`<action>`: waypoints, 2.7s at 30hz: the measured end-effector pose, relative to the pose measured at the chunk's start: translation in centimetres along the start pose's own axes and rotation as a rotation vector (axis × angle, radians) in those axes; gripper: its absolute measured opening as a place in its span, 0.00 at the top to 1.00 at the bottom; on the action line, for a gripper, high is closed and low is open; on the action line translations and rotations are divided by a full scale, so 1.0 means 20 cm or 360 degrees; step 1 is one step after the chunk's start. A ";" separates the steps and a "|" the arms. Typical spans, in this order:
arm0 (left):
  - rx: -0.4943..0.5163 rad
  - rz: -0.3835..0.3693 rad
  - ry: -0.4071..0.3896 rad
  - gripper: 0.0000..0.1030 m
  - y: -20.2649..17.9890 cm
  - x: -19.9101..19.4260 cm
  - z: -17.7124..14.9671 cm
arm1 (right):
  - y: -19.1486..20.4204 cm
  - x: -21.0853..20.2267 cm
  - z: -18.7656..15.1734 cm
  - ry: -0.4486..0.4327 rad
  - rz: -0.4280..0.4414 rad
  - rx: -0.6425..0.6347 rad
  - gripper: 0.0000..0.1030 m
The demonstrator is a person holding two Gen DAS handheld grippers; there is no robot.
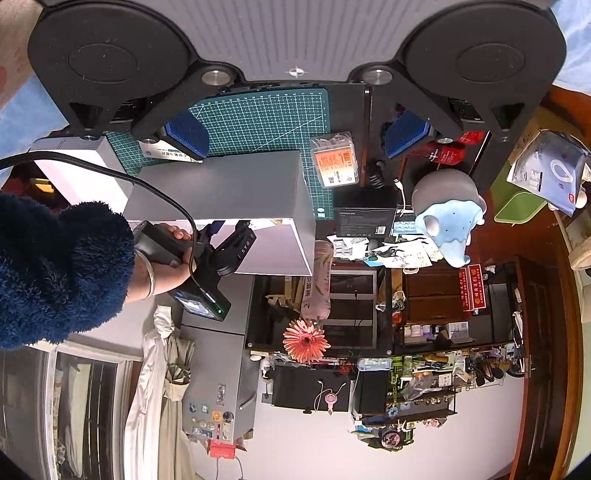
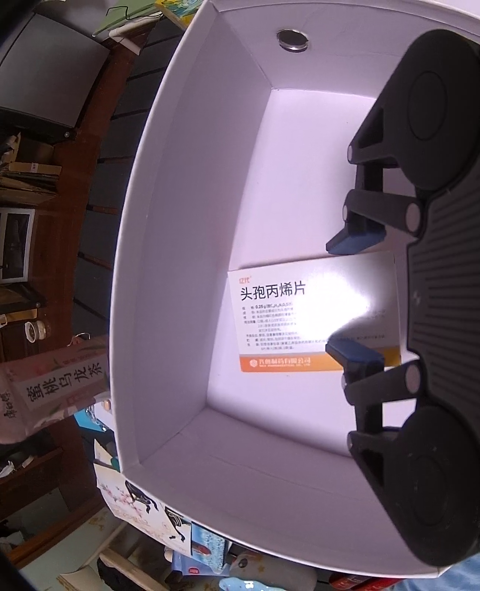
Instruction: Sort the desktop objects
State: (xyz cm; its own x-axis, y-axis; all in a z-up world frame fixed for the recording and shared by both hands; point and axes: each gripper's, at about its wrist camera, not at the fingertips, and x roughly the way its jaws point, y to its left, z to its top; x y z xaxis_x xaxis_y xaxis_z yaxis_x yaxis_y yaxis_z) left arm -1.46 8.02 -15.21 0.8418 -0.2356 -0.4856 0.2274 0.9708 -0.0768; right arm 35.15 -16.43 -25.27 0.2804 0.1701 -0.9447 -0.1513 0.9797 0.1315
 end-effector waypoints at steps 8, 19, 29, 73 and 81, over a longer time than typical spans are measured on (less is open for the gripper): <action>0.0005 0.0001 0.0005 0.00 0.00 0.00 0.00 | -0.02 0.00 -0.01 0.0002 0.0026 0.0054 0.52; 0.0005 0.0001 0.0008 0.00 -0.01 -0.01 -0.01 | 0.01 0.02 0.00 -0.0013 0.0053 0.0211 0.60; -0.0002 -0.0003 0.0002 0.00 -0.01 -0.02 0.00 | 0.04 0.04 0.01 -0.0046 0.0061 0.0353 0.64; -0.0009 -0.0008 0.0002 0.00 -0.01 -0.02 0.00 | 0.21 0.07 0.08 -0.0149 0.0066 0.0287 0.64; -0.0010 -0.0008 0.0002 0.00 -0.01 -0.02 0.00 | 0.24 0.08 0.09 -0.0146 0.0068 0.0283 0.62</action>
State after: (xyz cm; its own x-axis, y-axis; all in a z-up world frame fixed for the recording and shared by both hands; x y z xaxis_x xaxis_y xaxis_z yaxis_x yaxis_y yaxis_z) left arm -1.74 7.85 -14.98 0.8401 -0.2402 -0.4864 0.2285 0.9699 -0.0843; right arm 36.57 -11.18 -25.59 0.3635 0.2126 -0.9070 0.0024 0.9734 0.2292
